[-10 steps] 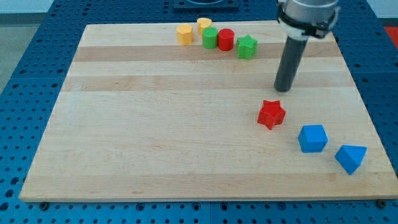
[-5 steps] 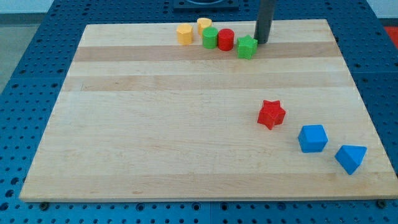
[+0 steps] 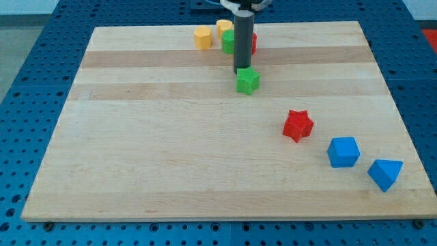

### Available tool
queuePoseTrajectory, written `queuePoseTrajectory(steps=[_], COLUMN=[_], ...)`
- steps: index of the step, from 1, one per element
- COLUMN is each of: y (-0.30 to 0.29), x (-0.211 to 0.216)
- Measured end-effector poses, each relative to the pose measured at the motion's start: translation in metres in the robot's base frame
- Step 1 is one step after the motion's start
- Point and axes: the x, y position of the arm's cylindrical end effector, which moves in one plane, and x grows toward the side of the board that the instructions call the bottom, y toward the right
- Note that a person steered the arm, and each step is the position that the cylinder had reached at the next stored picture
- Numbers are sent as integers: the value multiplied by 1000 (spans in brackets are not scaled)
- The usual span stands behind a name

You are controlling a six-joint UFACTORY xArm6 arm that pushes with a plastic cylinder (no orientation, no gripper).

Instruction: Move the green star diagonal to the red star

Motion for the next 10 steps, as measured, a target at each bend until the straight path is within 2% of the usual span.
queuePoseTrajectory(steps=[3, 5, 7, 10], y=[-7, -7, -6, -6], x=[45, 53, 33, 78])
